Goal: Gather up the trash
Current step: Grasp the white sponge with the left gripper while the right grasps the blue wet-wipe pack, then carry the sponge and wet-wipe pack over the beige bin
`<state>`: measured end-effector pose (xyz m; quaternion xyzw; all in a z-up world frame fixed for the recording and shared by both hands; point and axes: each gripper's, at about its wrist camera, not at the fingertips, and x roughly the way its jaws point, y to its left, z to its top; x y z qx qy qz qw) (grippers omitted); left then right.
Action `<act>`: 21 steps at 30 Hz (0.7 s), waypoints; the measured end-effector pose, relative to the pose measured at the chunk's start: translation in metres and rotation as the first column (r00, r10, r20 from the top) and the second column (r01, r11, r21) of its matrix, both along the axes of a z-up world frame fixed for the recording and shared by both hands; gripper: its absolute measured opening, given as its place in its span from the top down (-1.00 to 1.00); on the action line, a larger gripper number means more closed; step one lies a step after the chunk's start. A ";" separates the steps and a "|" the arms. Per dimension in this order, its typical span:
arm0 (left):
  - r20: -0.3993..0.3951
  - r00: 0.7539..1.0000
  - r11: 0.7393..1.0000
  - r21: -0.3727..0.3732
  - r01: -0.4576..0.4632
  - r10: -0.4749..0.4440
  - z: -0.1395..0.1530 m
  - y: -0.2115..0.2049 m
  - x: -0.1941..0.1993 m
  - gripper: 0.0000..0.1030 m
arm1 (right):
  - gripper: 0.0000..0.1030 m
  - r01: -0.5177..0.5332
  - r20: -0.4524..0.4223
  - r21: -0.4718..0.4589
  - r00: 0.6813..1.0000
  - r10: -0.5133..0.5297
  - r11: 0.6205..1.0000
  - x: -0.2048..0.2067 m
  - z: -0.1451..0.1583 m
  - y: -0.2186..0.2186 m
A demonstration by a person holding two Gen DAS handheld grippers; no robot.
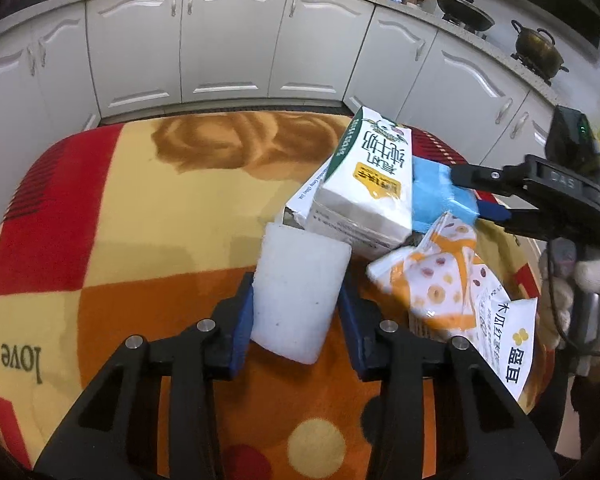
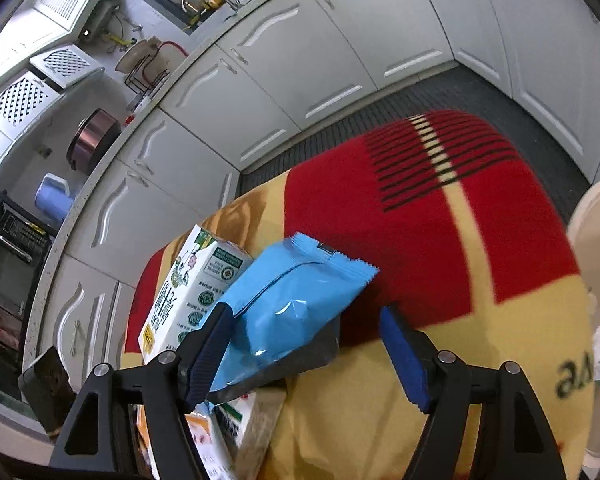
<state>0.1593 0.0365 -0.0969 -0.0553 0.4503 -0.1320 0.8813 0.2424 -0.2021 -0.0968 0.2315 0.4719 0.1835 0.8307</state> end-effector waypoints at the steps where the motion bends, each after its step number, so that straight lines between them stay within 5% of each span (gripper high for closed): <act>1: 0.002 1.000 1.000 -0.002 -0.004 0.004 0.001 0.001 -0.001 0.28 | -0.04 -0.007 0.004 0.000 1.000 0.007 1.000 0.001 0.000 0.001; 7: 0.028 0.999 0.999 -0.007 -0.033 0.033 0.014 0.010 -0.012 0.29 | 0.59 -0.051 0.082 -0.054 0.995 0.055 0.997 -0.010 0.015 0.013; 21: 0.122 0.988 0.995 -0.029 -0.097 0.099 0.061 0.031 -0.046 0.29 | 0.73 -0.012 0.315 -0.198 0.946 0.076 0.980 -0.076 0.086 -0.006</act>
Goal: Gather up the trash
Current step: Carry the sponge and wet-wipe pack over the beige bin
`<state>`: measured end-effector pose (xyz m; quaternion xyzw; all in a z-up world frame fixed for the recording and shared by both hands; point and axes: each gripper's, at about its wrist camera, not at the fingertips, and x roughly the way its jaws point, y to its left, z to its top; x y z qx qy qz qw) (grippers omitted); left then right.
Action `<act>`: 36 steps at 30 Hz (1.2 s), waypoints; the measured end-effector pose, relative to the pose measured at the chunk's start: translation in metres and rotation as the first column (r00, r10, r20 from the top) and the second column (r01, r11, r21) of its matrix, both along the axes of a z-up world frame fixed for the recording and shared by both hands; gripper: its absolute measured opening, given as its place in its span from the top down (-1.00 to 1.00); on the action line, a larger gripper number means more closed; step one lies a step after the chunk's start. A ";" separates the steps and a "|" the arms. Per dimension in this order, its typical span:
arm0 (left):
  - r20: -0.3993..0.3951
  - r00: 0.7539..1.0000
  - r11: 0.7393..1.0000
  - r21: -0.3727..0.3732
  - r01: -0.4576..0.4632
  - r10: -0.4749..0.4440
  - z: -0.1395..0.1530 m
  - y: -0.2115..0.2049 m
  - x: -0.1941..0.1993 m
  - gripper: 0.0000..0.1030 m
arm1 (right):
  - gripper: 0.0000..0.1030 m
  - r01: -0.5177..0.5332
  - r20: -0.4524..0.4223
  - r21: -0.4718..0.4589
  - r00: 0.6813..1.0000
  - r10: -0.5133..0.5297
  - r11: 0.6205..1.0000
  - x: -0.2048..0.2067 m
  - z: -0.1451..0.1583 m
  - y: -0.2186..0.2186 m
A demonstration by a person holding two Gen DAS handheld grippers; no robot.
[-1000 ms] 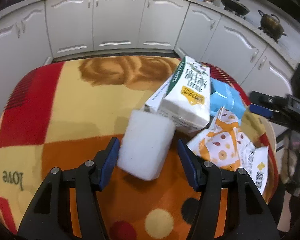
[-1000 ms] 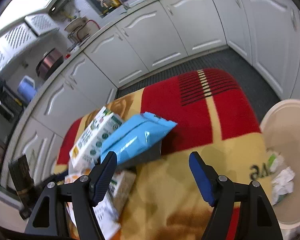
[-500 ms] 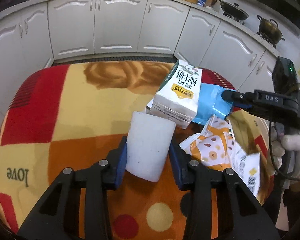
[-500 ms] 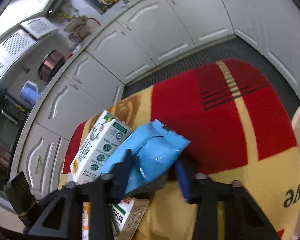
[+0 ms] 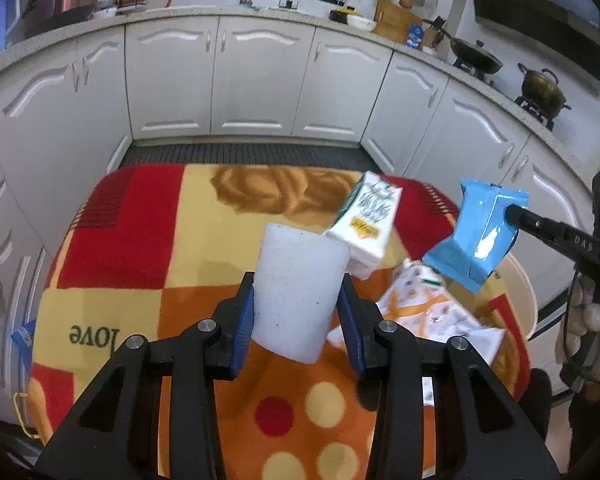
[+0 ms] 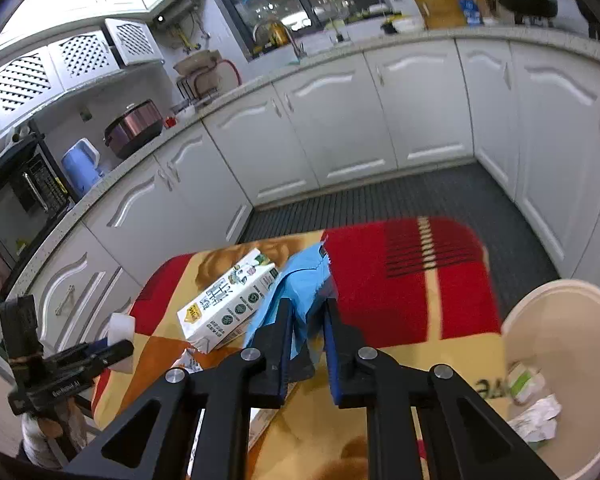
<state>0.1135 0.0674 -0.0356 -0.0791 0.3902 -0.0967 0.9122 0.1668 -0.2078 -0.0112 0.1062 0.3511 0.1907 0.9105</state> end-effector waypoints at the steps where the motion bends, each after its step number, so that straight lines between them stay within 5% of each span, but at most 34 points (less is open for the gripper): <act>1: 0.008 1.000 1.000 -0.004 0.008 -0.008 0.004 -0.003 -0.001 0.29 | 0.73 0.002 0.010 -0.006 1.000 -0.002 1.000 -0.004 0.003 -0.001; 9: 0.049 0.995 0.996 -0.011 0.093 -0.093 0.025 -0.043 -0.016 0.29 | 0.75 0.023 0.068 -0.049 0.997 -0.020 0.999 -0.033 0.021 -0.016; 36: 0.027 0.957 0.957 -0.020 0.288 -0.288 0.031 -0.172 -0.014 0.29 | 0.79 0.109 0.079 -0.049 0.991 -0.105 0.993 -0.071 0.019 -0.089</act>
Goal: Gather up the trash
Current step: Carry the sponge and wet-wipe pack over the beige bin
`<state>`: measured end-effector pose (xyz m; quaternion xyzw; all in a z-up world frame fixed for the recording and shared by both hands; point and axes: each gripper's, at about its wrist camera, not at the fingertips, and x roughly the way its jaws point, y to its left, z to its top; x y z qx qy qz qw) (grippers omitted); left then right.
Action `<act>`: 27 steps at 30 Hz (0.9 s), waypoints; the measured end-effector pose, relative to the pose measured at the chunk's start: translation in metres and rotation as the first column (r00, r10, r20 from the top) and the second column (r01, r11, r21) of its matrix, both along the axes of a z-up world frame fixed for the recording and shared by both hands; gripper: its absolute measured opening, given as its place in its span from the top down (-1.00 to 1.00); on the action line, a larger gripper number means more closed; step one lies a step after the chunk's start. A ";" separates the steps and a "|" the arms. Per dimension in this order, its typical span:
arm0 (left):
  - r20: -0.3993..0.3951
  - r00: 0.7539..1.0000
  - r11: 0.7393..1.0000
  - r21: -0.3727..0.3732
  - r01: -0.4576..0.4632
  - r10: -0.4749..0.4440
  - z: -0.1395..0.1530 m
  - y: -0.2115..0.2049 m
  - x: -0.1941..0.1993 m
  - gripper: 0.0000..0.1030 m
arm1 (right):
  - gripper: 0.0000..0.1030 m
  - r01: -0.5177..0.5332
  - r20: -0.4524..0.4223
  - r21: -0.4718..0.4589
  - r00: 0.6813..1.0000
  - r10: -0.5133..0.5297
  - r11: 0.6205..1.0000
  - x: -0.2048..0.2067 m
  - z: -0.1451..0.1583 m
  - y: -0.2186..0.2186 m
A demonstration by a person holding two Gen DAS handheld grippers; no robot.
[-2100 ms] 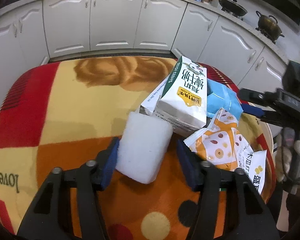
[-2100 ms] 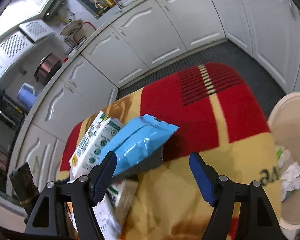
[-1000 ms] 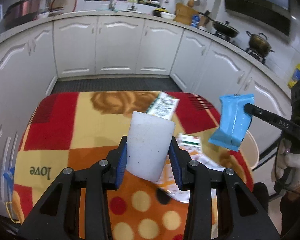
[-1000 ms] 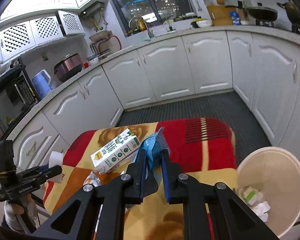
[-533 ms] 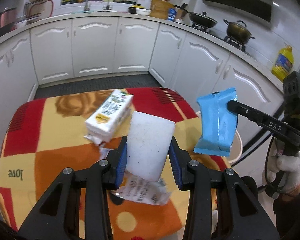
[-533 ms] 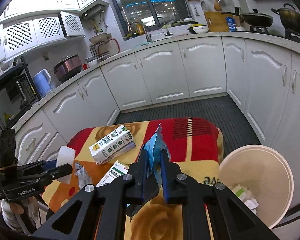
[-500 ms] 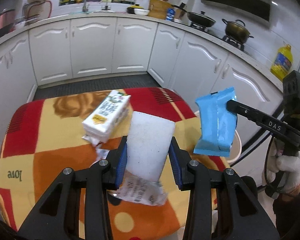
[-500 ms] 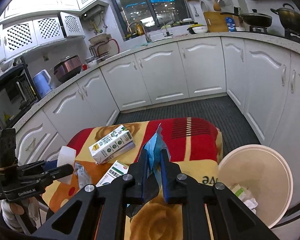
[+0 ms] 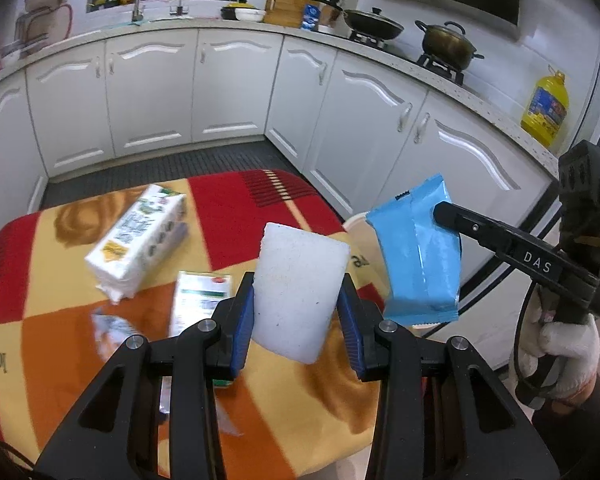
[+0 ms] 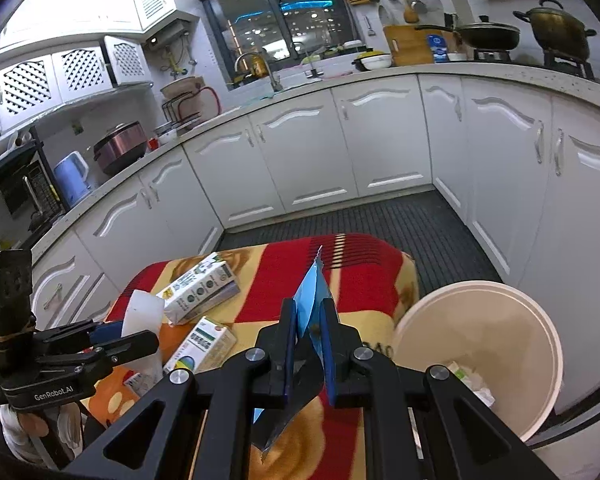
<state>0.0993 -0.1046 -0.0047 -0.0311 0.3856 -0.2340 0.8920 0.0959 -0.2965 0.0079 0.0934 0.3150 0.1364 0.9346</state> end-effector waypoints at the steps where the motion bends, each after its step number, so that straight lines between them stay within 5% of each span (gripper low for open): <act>1: 0.000 1.000 1.000 0.003 0.007 -0.007 0.000 -0.006 0.000 0.29 | 0.79 0.009 0.000 0.002 1.000 -0.009 1.000 0.000 0.000 -0.003; 27: -0.133 0.980 0.989 -0.021 0.148 -0.150 -0.042 -0.160 0.042 0.28 | 0.79 0.250 -0.111 -0.053 0.961 -0.254 0.967 0.007 -0.058 -0.127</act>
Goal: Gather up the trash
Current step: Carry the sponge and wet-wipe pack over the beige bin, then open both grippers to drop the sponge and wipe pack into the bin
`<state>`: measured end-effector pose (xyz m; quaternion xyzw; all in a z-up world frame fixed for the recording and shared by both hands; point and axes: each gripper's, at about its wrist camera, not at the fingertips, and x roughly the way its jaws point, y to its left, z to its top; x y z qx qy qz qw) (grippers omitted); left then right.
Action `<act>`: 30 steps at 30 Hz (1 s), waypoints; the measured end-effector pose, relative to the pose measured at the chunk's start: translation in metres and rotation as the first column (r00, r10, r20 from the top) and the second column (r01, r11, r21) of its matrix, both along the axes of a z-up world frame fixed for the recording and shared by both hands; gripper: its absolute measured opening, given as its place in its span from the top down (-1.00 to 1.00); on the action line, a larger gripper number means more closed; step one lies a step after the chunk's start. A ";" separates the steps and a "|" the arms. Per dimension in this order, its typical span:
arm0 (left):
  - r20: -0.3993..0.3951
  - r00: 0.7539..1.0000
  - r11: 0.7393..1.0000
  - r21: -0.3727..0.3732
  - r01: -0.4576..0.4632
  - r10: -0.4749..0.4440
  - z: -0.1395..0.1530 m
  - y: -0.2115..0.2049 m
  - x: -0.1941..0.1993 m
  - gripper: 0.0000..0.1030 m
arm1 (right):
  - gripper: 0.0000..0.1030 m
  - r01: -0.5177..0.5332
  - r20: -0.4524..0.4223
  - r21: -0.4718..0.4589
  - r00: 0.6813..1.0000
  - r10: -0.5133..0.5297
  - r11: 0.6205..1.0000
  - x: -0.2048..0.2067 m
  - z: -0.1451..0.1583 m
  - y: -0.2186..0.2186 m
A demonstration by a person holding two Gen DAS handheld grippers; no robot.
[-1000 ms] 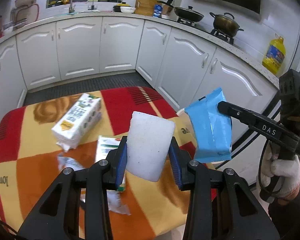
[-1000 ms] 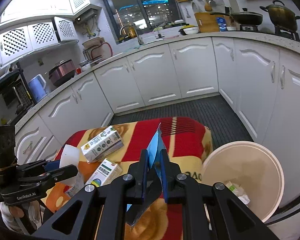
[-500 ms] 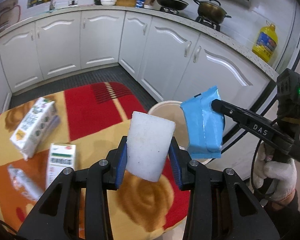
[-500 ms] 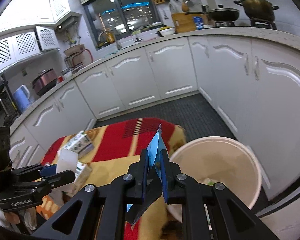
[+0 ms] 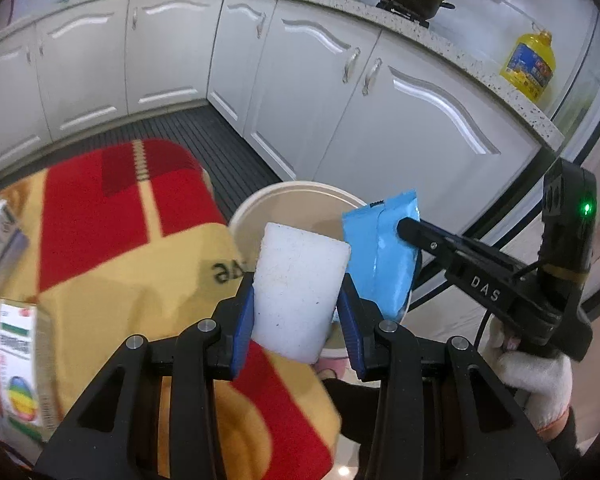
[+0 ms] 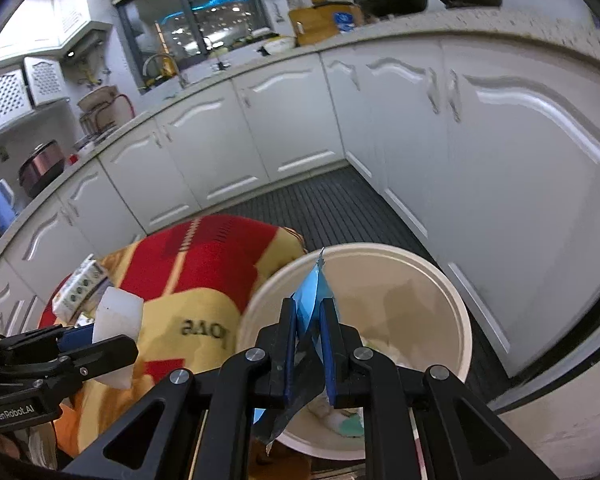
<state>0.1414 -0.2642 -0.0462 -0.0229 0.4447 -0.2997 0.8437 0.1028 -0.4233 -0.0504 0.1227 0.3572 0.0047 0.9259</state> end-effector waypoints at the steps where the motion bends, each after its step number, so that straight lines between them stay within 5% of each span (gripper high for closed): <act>1: -0.005 1.000 1.000 -0.001 0.000 0.000 -0.002 -0.003 0.001 0.28 | 0.79 0.008 -0.007 0.003 1.000 -0.008 1.000 0.000 -0.003 -0.004; 10: -0.063 0.998 1.000 -0.016 0.009 -0.010 -0.026 -0.019 0.019 0.01 | 0.78 0.071 -0.056 0.013 0.996 -0.070 0.997 0.006 -0.021 -0.024; 12: -0.066 0.998 1.000 -0.011 0.007 -0.008 -0.029 -0.021 0.019 -0.14 | 0.59 0.087 -0.080 0.006 0.993 -0.087 0.996 0.008 -0.026 -0.027; 14: -0.064 0.998 1.000 -0.002 0.012 -0.012 -0.031 -0.022 0.018 -0.16 | 0.36 0.092 -0.086 0.005 0.992 -0.092 0.996 0.008 -0.030 -0.027; 24: -0.060 0.998 1.000 -0.001 0.008 -0.008 -0.028 -0.019 0.011 -0.17 | 0.34 0.077 -0.089 0.025 0.993 -0.074 0.997 0.004 -0.028 -0.020; 30: -0.051 0.999 1.000 -0.005 -0.006 0.005 -0.023 -0.010 0.004 -0.17 | 0.15 0.069 -0.073 0.032 0.995 -0.067 0.997 0.000 -0.023 -0.014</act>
